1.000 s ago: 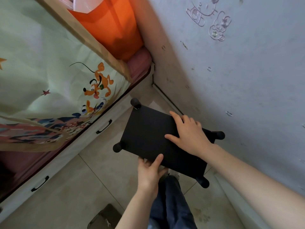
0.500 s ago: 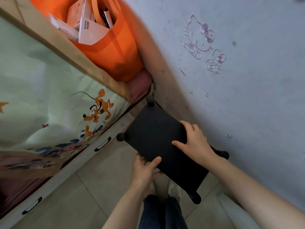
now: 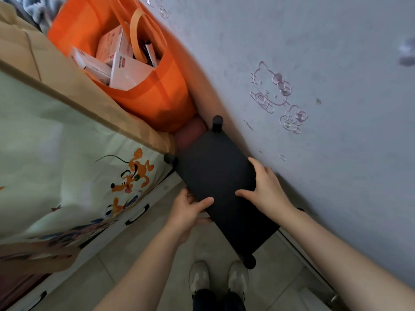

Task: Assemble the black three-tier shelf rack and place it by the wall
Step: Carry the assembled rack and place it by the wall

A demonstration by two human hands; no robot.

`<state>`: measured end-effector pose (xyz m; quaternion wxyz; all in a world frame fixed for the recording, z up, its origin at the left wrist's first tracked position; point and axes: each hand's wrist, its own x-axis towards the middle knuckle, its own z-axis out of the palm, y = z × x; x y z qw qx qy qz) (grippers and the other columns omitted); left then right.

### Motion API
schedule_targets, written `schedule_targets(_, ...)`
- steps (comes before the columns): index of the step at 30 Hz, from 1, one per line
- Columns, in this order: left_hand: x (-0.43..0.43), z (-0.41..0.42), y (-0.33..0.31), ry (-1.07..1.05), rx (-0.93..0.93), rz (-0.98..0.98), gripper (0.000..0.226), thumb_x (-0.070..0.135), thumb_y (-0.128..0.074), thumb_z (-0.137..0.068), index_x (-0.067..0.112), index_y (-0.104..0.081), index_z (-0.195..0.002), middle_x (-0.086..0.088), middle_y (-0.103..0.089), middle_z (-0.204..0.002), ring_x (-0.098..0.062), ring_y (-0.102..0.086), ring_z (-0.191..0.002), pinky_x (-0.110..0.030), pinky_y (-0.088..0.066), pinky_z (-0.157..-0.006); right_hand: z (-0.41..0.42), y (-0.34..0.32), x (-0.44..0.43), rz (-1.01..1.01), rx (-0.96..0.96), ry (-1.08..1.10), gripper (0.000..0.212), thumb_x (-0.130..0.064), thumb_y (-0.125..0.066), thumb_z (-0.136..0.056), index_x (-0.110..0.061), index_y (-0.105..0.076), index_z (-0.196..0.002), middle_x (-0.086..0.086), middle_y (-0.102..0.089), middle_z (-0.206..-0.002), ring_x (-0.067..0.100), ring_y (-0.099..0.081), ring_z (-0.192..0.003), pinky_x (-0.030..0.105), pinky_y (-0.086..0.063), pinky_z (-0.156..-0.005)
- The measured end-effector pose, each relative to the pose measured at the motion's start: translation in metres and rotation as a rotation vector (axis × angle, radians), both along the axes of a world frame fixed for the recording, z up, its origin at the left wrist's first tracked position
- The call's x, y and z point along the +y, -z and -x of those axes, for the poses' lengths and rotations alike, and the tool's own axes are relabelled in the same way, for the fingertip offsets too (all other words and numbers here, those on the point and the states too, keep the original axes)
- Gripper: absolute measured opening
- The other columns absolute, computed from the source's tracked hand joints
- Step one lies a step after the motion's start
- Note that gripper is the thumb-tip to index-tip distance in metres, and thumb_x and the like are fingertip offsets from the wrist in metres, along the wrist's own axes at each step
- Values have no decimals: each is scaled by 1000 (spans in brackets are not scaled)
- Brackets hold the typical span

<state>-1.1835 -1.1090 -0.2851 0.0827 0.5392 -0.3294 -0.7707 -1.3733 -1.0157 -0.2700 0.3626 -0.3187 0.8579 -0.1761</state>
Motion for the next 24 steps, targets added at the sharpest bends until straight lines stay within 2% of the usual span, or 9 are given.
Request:
schedule_targets(11, -14, 9, 2, -46, 37, -40, 59, -1, -69, -91, 14, -44, -142, -11, -65, -131, -31, -69, -109, -41, -62, -64, 9, -4, -25, 25, 17, -39, 94, -31, -82, -78, -28, -25, -153, 13, -42, -143, 30, -39, -135, 40, -35, -110)
schedule_targets(14, -14, 11, 2, -45, 26, -36, 59, -1, -69, -91, 13, -43, -143, -10, -64, -133, -31, -69, -110, -41, -63, -64, 7, -13, -20, 20, 101, -91, 79, -28, -75, -87, -21, -31, -152, 10, -46, -143, 29, -41, -134, 40, -38, -109)
schedule_targets(18, -14, 8, 3, -32, -10, -25, 57, 1, -69, -92, 12, -44, -141, -9, -64, -131, -27, -71, -105, -42, -63, -66, -3, -24, 9, 128, 247, -108, 49, -9, -62, -93, -10, -50, -140, 7, -53, -137, 26, -43, -129, 35, -37, -107)
schedule_targets(21, -14, 7, 3, -20, -26, -16, 57, 2, -69, -92, 13, -44, -142, -6, -64, -129, -27, -71, -103, -43, -63, -68, -8, -30, 42, 112, 343, -99, 43, -4, -68, -87, -6, -59, -130, 10, -60, -128, 29, -50, -121, 38, -40, -103)
schedule_targets(24, -14, 7, 4, -7, -39, -1, 60, 3, -69, -92, 12, -42, -145, -8, -61, -134, -30, -70, -109, -47, -63, -75, -12, -32, 72, 84, 336, -38, 48, 0, -71, -84, -1, -58, -131, 15, -60, -127, 33, -52, -120, 36, -40, -102)
